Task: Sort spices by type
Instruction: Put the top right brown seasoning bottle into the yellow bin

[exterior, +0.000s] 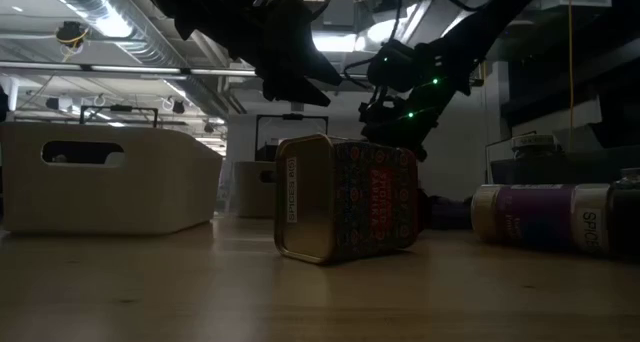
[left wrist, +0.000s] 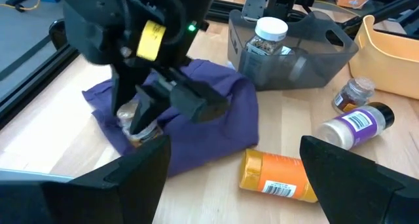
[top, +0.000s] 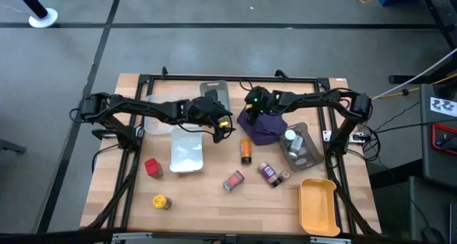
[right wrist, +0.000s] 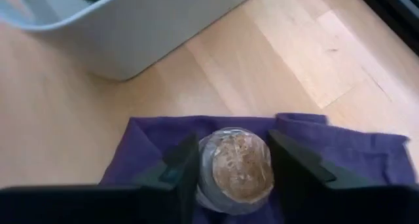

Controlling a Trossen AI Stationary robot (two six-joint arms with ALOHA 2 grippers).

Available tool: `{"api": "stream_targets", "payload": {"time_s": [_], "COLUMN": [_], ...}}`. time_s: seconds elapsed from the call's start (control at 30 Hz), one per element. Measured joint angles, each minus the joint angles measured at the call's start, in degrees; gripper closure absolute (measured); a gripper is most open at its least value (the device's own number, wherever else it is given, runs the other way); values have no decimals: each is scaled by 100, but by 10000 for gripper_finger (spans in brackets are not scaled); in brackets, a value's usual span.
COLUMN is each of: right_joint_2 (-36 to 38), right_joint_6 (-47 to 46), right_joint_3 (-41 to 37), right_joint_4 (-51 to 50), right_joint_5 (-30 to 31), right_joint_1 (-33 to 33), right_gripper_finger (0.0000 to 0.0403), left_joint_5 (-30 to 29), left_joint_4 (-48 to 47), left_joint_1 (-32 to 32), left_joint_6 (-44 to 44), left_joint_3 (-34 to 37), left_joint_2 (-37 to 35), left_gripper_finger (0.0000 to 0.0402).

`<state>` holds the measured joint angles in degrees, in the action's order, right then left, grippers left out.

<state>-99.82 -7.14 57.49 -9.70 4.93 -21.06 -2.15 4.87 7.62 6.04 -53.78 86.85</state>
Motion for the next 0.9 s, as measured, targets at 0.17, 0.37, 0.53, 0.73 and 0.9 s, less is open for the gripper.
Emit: {"api": "stream_targets", "payload": {"time_s": [0.17, 0.37, 0.53, 0.73, 0.9], "right_joint_2": [369, 571, 598, 972, 1492], "right_joint_6": [-11, -42, -166, -194, -289], "right_joint_3": [-17, -13, -13, -15, -15], "right_joint_4": [-442, -703, -876, -1130, -1516], "right_joint_5": [-24, -25, -368, -610, -668], "right_joint_1": [2, 4, 4, 9, 9], "right_gripper_finger": [263, 261, 257, 256, 255], "left_joint_5": [0, 0, 0, 0, -2], "left_joint_4": [-3, -1, -1, 2, 2], "left_joint_1": [0, 0, 0, 0, 0], "left_joint_6": [-2, 0, 1, 1, -2], "left_joint_3": [0, 0, 0, 0, 0], "left_joint_2": [0, 0, 0, 0, 0], "left_gripper_finger": [79, 79, 79, 79, 79]}}
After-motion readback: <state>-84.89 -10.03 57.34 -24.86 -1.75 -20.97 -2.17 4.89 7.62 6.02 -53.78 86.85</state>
